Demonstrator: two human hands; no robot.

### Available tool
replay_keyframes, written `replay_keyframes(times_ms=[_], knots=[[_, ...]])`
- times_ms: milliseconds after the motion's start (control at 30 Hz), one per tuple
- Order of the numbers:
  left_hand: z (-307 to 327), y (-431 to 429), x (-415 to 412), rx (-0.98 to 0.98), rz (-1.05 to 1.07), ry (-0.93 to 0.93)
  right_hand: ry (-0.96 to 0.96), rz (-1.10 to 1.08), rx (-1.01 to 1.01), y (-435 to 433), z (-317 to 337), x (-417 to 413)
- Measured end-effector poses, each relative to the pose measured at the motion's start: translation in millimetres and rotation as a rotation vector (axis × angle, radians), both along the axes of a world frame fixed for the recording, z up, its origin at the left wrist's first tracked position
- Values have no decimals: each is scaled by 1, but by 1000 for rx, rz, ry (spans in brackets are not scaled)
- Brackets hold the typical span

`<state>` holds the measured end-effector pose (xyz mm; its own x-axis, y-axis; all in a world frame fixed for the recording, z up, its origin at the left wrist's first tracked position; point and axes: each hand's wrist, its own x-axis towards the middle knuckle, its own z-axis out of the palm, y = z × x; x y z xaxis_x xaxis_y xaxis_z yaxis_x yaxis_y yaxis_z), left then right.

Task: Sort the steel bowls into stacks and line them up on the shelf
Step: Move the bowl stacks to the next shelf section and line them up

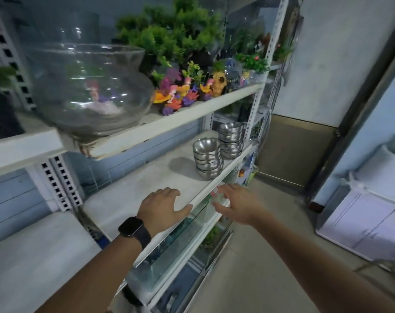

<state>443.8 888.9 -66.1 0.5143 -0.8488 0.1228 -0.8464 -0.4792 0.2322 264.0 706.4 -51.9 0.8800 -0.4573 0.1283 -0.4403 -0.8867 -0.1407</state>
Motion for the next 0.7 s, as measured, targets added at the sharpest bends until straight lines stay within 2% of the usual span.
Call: replay_keyframes(times_ms=[133, 333, 700], knots=[[0, -44, -2, 20, 24, 0, -44, 8, 4, -48, -1, -1], [0, -93, 6, 36, 70, -15, -13, 31, 54, -105, -6, 15], [-29, -174, 66, 49, 92, 78, 42, -57, 137, -192, -19, 65]])
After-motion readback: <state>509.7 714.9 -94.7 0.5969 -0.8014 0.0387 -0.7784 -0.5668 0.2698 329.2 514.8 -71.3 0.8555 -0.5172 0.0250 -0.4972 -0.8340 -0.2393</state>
